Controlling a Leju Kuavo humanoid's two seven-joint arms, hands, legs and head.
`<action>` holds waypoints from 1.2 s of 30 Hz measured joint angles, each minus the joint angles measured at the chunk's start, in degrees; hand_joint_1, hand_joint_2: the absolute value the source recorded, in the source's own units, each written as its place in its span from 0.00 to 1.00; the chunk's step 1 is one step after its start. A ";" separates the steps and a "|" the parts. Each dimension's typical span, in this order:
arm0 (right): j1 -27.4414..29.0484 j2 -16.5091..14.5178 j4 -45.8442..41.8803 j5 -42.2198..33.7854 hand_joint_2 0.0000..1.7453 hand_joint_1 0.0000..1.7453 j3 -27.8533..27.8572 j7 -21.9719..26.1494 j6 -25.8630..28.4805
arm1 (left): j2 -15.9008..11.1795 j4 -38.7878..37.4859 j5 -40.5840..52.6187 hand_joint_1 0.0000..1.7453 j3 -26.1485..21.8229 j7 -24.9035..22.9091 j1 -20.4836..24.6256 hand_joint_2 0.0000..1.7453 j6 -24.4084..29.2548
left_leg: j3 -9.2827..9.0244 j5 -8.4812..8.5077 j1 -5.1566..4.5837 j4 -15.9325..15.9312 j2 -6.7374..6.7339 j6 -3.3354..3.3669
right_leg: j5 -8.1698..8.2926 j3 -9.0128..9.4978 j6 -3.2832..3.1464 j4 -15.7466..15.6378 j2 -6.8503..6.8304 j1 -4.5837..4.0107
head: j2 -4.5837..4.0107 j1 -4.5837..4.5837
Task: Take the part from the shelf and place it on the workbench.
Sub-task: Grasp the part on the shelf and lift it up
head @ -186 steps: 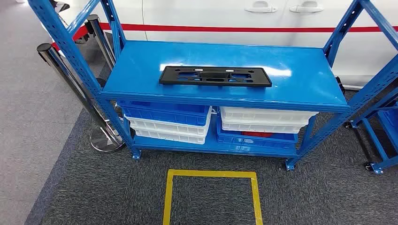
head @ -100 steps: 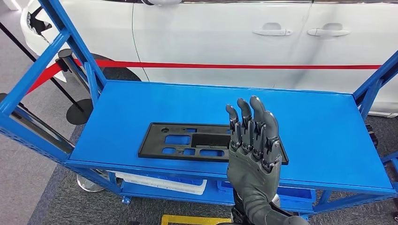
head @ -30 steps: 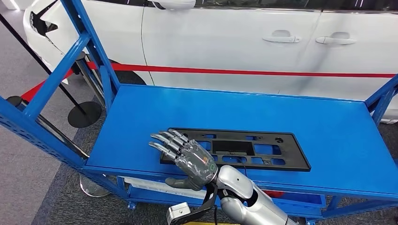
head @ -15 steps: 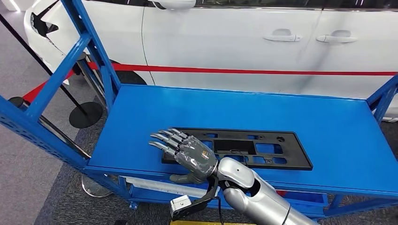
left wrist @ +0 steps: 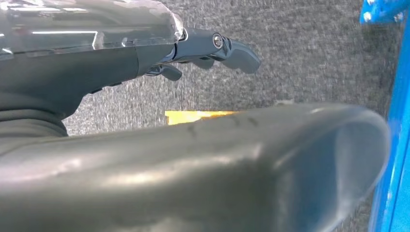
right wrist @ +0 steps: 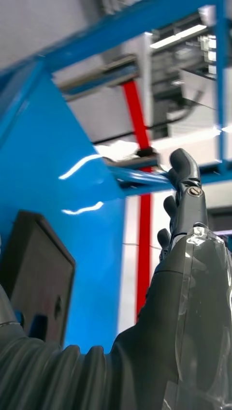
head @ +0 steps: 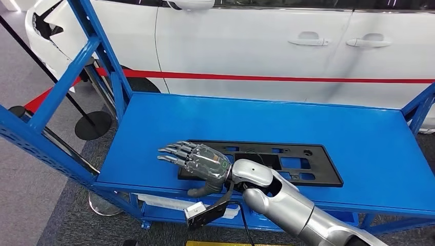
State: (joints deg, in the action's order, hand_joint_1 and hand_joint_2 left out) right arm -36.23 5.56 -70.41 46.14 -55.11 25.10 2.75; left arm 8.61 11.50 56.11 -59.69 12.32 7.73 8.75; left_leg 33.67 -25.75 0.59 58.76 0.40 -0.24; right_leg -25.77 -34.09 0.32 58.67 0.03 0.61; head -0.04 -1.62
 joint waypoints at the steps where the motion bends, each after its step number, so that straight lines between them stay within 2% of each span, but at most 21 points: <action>1: -0.82 0.04 0.70 -0.68 1.00 0.00 -0.37 0.14 -0.84 | -0.09 0.00 -0.13 0.00 -0.06 0.15 -0.01 0.00 -0.03 | -0.01 0.17 0.05 -0.17 -0.01 0.37 | -0.06 -0.03 0.29 0.03 -0.02 0.08 | 0.00 0.01; 3: -2.79 0.23 2.00 -2.41 1.00 0.00 -1.16 0.26 -2.23 | -0.29 0.00 -0.34 0.00 -0.15 0.35 0.08 0.00 -0.03 | -0.14 0.51 0.14 -0.58 -0.05 1.10 | -1.39 -0.90 0.80 1.98 -0.03 0.23 | 0.00 0.00; 6: -5.33 0.74 3.79 -4.23 1.00 0.00 -2.74 0.32 -3.19 | -0.50 0.00 -0.60 0.00 -0.24 0.45 0.37 0.00 -0.03 | -0.17 0.62 0.06 -0.72 -0.12 1.74 | -5.81 -5.52 1.22 11.46 -0.02 0.29 | 0.00 0.02; 7: -5.70 0.92 4.34 -4.55 1.00 0.00 -3.28 0.31 -3.37 | -0.56 0.00 -0.66 0.00 -0.27 0.46 0.39 0.00 -0.03 | -0.18 0.61 0.01 -0.70 -0.10 1.79 | -6.45 -6.86 1.28 14.00 -0.02 0.29 | 0.00 0.02; 8: -5.96 1.09 4.82 -4.96 1.00 0.00 -3.79 0.29 -3.66 | -0.62 0.00 -0.74 0.00 -0.29 0.51 0.38 0.00 -0.03 | -0.18 0.59 0.00 -0.65 -0.05 1.80 | -6.11 -7.43 1.26 14.87 -0.02 0.29 | 0.00 0.03; 9: -6.27 1.21 5.18 -5.54 1.00 0.00 -4.25 0.27 -4.09 | -0.67 0.00 -0.80 0.00 -0.31 0.62 0.36 0.00 -0.03 | -0.19 0.56 -0.01 -0.59 -0.01 1.77 | -4.83 -7.02 1.17 13.70 -0.02 0.29 | 0.00 0.03; 12: -8.13 1.62 5.89 -7.66 1.00 0.00 -5.49 0.47 -5.68 | -0.72 0.00 -1.20 0.00 -0.40 1.37 0.36 0.00 -0.03 | -0.14 0.34 -0.12 -0.33 0.04 1.39 | 0.10 -2.61 0.49 3.89 -0.02 0.06 | 0.00 0.03; 14: -9.47 2.02 6.45 -8.66 1.00 0.00 -6.39 0.93 -6.73 | -0.76 0.00 -1.48 0.00 -0.56 1.81 0.40 0.00 -0.03 | 0.03 0.29 -0.28 -0.29 0.02 0.88 | 0.77 -1.15 0.08 0.45 0.00 -0.25 | 0.00 -0.01; 17: -11.16 2.66 7.50 -9.92 1.00 0.00 -7.84 1.18 -9.19 | -0.94 0.00 -1.58 0.00 -0.75 2.22 0.44 0.00 -0.03 | 0.16 0.05 -0.28 -0.14 -0.01 -0.06 | 0.94 -1.07 -0.60 -0.06 0.03 -0.16 | 0.00 -0.03; 19: -12.81 2.79 8.05 -11.09 1.00 0.00 -8.80 1.03 -10.73 | -1.15 0.00 -1.62 0.00 -0.80 2.28 0.61 0.00 -0.04 | 1.65 -2.19 -0.20 3.30 -0.04 -0.64 | 1.15 -0.98 -1.26 -0.36 0.00 0.09 | 0.00 -0.07; 21: -14.18 2.79 8.56 -12.33 1.00 0.00 -9.82 0.81 -11.44 | -1.28 0.00 -1.78 0.00 -0.87 2.38 0.81 0.00 -0.04 | 4.96 -5.67 -0.07 10.49 -0.05 -1.02 | 1.13 -0.95 -1.62 -0.37 -0.04 0.02 | 0.00 -0.10; 22: -14.55 2.79 8.83 -12.83 1.00 0.00 -10.34 0.73 -11.50 | -1.34 0.00 -1.90 0.00 -0.93 2.47 0.86 0.00 -0.05 | 6.48 -6.70 -0.01 13.68 -0.06 -1.14 | 1.10 -0.94 -1.66 -0.33 -0.06 -0.02 | 0.00 -0.10; 23: -14.83 2.79 9.09 -13.26 1.00 0.00 -10.87 0.68 -11.47 | -1.40 0.00 -1.99 0.00 -1.01 2.57 0.87 0.00 -0.04 | 7.33 -6.79 0.04 15.34 -0.06 -1.23 | 1.07 -0.94 -1.70 -0.27 -0.05 -0.05 | 0.00 -0.10; 24: -15.07 2.79 9.31 -13.58 1.00 0.00 -11.33 0.66 -11.44 | -1.52 0.00 -2.08 0.00 -1.08 2.66 0.88 0.00 -0.04 | 7.20 -5.85 0.08 14.91 -0.07 -1.25 | 1.02 -0.94 -1.70 -0.18 -0.03 -0.06 | 0.00 -0.10; 25: -15.33 2.79 9.50 -13.84 1.00 0.00 -11.67 0.58 -11.41 | -1.68 0.00 -2.18 0.00 -1.14 2.74 0.92 0.00 -0.05 | 6.00 -3.99 0.12 12.25 -0.08 -1.20 | 0.95 -0.91 -1.67 -0.08 0.01 -0.05 | 0.00 -0.11; 26: -15.63 2.79 9.64 -14.12 1.00 0.00 -11.94 0.43 -11.38 | -1.85 0.00 -2.28 0.00 -1.17 2.88 1.00 0.00 -0.05 | 4.25 -1.96 0.14 8.36 -0.10 -1.08 | 0.85 -0.88 -1.58 0.04 0.05 -0.05 | 0.00 -0.10; 28: -16.28 2.84 9.93 -14.80 1.00 0.00 -12.39 0.05 -11.41 | -2.15 0.00 -2.56 0.00 -1.21 3.29 1.25 0.00 -0.05 | 1.20 0.32 -0.03 1.85 -0.11 -0.63 | 0.69 -1.00 -1.19 0.30 0.12 -0.24 | 0.00 -0.09; 29: -16.51 2.90 10.09 -15.14 1.00 0.00 -12.67 -0.10 -11.54 | -2.25 0.01 -2.70 0.00 -1.23 3.53 1.37 0.00 -0.05 | 0.61 0.47 -0.15 0.47 -0.08 -0.37 | 0.71 -1.09 -0.94 0.34 0.12 -0.31 | 0.00 -0.07; 33: -16.73 3.30 12.15 -16.38 1.00 0.00 -14.49 0.17 -12.01 | -2.54 0.03 -3.28 0.00 -1.33 4.23 1.54 0.00 -0.05 | 0.28 0.80 0.00 -0.51 0.02 0.96 | 0.27 -1.30 0.19 0.84 0.02 -0.29 | 0.00 -0.01; 34: -16.75 3.39 13.34 -16.84 1.00 0.00 -15.04 0.52 -11.68 | -2.63 0.04 -3.53 0.00 -1.40 4.37 1.63 0.00 -0.04 | 0.17 0.98 0.15 -0.78 0.00 1.27 | -0.87 -2.08 0.45 2.61 0.02 -0.27 | 0.00 0.00; 36: -16.58 3.45 16.27 -17.76 1.00 0.00 -16.25 1.29 -10.75 | -2.86 0.06 -4.02 0.00 -1.59 4.56 1.84 0.00 0.01 | 0.15 1.08 0.15 -0.91 -0.03 1.60 | -4.33 -5.27 0.80 9.30 0.02 -0.14 | 0.00 0.01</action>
State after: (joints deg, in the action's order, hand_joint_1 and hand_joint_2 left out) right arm -52.81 9.02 -54.14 28.38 -71.36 26.39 -8.00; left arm 5.75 11.56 52.09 -61.28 16.87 9.57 8.76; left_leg 33.82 -24.67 0.74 57.85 0.37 1.36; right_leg -30.09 -39.36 1.11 67.97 0.05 0.47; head -0.04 -1.61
